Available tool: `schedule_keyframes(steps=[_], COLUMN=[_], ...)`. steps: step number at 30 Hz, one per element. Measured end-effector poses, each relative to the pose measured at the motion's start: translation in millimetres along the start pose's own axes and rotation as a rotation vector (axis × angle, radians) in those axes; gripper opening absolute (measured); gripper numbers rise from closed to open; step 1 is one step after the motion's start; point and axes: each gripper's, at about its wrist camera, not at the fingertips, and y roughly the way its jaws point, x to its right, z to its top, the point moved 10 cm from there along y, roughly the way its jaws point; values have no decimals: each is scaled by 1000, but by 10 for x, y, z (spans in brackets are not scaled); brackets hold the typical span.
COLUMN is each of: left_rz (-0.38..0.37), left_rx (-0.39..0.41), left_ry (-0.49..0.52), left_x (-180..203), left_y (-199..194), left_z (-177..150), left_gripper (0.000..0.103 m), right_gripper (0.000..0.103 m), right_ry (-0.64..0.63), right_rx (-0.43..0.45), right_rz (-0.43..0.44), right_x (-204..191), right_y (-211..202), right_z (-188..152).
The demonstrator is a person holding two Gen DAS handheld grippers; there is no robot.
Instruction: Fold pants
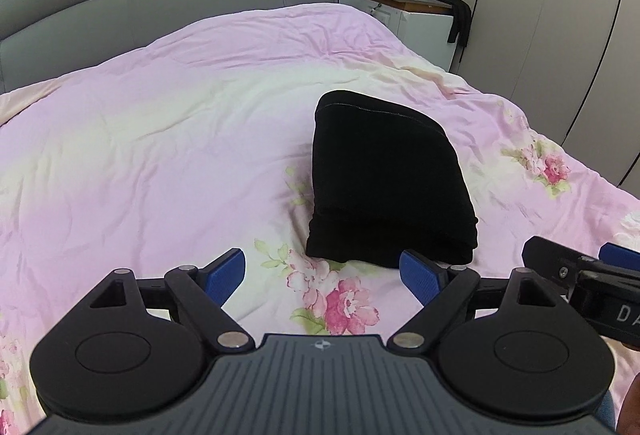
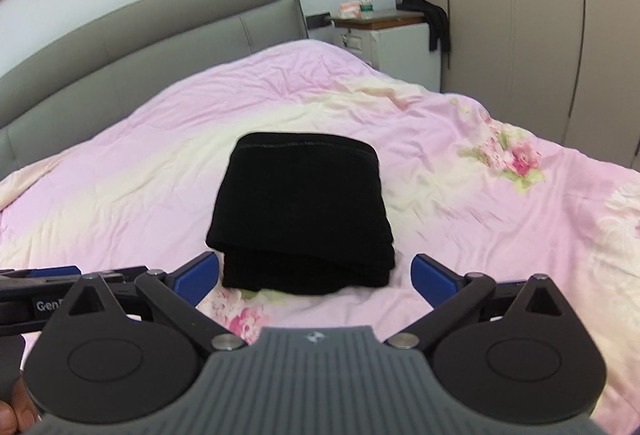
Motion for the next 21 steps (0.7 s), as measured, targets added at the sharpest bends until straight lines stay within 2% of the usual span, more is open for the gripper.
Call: schedule_keyframes(steps=[3, 21], left_rz=[-17, -5], left_rx=[0, 14], left_ry=[8, 25], left_x=[66, 164], left_y=[-52, -122], left_z=[-12, -34], left_gripper=[102, 102], right_gripper=[98, 98], right_ry=[8, 12], right_rx=[-10, 0], right_rz=[-32, -44], right_x=[21, 29], right_y=[-74, -232], right_z=[-38, -95])
